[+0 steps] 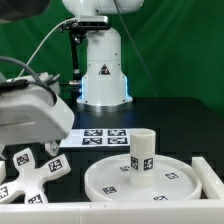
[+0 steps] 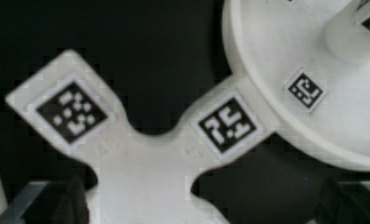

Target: Assemble round table

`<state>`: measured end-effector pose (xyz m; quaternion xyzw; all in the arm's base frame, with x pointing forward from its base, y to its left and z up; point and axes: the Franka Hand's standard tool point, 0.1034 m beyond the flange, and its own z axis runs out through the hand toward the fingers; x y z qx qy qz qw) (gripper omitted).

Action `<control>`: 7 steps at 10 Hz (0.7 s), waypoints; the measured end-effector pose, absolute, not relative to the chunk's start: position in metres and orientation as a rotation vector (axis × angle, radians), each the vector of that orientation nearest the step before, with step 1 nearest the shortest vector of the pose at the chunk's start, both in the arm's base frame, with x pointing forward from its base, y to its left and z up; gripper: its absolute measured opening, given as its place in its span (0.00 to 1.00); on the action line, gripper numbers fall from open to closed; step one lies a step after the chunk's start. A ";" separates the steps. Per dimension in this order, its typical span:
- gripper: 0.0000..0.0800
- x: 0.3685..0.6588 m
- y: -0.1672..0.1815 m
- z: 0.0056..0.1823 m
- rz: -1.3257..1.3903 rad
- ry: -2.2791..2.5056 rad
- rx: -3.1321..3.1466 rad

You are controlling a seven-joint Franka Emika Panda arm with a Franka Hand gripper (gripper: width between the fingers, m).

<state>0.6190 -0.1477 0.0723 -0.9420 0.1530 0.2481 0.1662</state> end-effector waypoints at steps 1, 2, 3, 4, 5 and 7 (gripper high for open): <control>0.81 0.619 -0.147 0.073 0.707 0.437 -2.682; 0.81 0.619 -0.146 0.073 0.708 0.435 -2.681; 0.81 0.619 -0.146 0.072 0.708 0.434 -2.681; 0.81 0.619 -0.146 0.072 0.708 0.434 -2.681; 0.81 0.618 -0.146 0.071 0.711 0.436 -2.680; 0.81 0.610 -0.147 0.063 0.831 0.542 -2.642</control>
Offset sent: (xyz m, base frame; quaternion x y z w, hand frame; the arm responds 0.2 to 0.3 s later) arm 0.0000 0.0000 0.0000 0.0000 0.0000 0.0000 1.0000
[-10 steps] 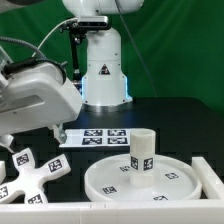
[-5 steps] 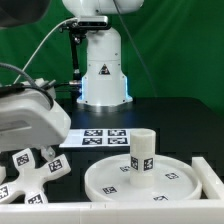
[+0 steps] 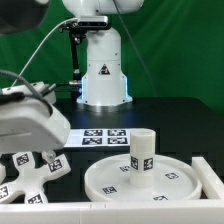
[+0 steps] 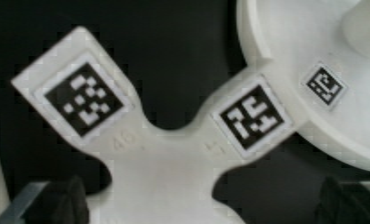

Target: Assemble round table

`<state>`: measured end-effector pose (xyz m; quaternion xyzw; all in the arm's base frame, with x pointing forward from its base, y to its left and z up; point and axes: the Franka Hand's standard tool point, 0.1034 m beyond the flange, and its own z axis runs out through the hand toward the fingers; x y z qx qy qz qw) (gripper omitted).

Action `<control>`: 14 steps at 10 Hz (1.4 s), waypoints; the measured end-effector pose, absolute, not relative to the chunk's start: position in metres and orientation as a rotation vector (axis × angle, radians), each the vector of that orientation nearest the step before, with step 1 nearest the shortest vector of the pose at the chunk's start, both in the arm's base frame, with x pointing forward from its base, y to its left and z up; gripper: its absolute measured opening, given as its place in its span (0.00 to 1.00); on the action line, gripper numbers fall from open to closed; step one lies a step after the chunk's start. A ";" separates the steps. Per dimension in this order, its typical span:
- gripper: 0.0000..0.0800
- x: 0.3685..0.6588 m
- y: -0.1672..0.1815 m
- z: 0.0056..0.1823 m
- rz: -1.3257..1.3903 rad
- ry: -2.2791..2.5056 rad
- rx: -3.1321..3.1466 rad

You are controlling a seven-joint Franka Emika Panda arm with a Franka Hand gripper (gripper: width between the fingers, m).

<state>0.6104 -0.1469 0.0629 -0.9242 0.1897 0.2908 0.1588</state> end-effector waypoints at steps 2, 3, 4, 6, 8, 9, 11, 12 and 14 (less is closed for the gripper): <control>0.81 0.614 -0.145 0.060 0.795 0.520 -2.659; 0.81 0.613 -0.145 0.061 0.797 0.522 -2.658; 0.81 0.612 -0.145 0.059 0.801 0.521 -2.656; 0.81 0.611 -0.145 0.058 0.808 0.524 -2.656; 0.81 0.602 -0.146 0.047 0.854 0.539 -2.643; 0.81 0.602 -0.147 0.043 0.847 0.539 -2.647; 0.81 0.604 -0.147 0.033 0.805 0.516 -2.664; 0.81 0.604 -0.148 0.031 0.796 0.513 -2.667; 0.81 0.605 -0.147 0.027 0.785 0.507 -2.673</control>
Offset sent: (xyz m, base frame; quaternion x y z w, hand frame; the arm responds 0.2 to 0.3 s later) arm 0.0000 0.0000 0.0000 0.0000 0.0000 0.0000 1.0000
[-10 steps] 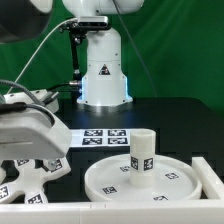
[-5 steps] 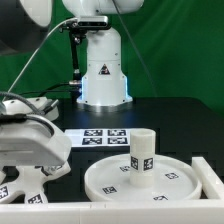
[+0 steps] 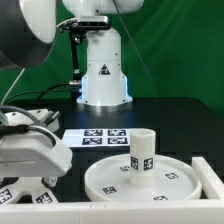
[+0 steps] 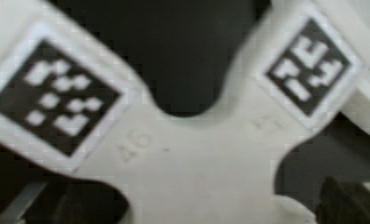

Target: Assemble round table

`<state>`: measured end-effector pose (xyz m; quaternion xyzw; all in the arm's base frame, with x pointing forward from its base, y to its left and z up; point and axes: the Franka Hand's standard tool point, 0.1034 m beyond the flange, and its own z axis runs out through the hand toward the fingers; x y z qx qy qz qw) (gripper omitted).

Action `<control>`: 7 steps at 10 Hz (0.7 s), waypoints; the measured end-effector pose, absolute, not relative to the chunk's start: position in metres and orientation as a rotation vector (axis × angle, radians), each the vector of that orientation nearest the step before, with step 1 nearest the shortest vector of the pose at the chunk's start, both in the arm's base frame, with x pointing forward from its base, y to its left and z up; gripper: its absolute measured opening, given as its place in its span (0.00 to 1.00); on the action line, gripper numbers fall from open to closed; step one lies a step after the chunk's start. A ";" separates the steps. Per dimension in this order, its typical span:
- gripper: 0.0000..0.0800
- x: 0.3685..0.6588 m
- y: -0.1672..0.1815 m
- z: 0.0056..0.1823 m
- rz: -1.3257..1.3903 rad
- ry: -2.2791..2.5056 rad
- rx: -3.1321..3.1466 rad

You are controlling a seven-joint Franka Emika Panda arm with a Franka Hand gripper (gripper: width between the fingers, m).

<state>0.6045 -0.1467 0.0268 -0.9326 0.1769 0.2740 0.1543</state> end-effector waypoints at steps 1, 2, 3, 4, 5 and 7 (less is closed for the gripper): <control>0.81 0.604 -0.145 0.026 0.787 0.503 -2.673; 0.81 0.604 -0.144 0.026 0.787 0.497 -2.674; 0.81 0.605 -0.143 0.026 0.785 0.480 -2.675; 0.81 0.605 -0.141 0.026 0.781 0.453 -2.678; 0.81 0.606 -0.138 0.026 0.777 0.429 -2.679; 0.68 0.606 -0.138 0.025 0.778 0.430 -2.678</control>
Offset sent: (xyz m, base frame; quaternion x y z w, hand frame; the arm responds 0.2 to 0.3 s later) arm -0.0062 0.0075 0.0034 -0.0083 -0.0097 -0.0223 0.9997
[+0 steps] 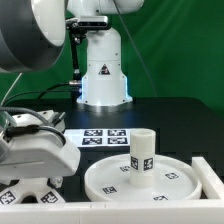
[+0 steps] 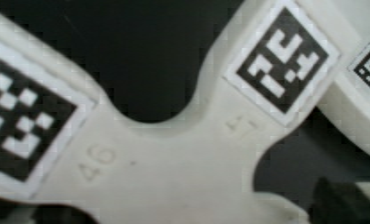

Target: Assemble round table

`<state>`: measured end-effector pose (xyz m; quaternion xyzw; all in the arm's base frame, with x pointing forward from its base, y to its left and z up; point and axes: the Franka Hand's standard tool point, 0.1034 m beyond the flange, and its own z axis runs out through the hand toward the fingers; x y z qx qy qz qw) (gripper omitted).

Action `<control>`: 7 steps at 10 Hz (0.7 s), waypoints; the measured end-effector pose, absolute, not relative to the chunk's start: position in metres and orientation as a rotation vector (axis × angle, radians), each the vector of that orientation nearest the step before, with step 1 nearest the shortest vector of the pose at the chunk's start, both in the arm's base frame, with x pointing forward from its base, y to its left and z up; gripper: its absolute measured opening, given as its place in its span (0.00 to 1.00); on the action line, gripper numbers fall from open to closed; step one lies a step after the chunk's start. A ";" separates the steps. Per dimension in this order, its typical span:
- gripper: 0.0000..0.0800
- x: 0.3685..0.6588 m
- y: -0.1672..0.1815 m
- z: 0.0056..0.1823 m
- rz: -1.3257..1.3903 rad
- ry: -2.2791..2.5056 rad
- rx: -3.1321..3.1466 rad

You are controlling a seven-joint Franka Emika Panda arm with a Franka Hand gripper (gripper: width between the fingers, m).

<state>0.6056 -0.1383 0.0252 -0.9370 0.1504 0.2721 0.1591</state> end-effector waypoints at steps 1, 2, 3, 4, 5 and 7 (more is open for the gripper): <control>0.51 0.606 -0.138 0.025 0.778 0.430 -2.679; 0.51 0.607 -0.138 0.028 0.776 0.427 -2.677; 0.29 0.608 -0.138 0.033 0.776 0.423 -2.675; 0.14 0.608 -0.138 0.032 0.777 0.423 -2.674; 0.03 0.607 -0.138 0.031 0.780 0.423 -2.673; 0.01 0.607 -0.138 0.031 0.779 0.423 -2.674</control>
Offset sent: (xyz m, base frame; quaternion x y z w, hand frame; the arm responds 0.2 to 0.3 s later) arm 0.0000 0.0000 0.0000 0.0000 0.0000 0.0000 1.0000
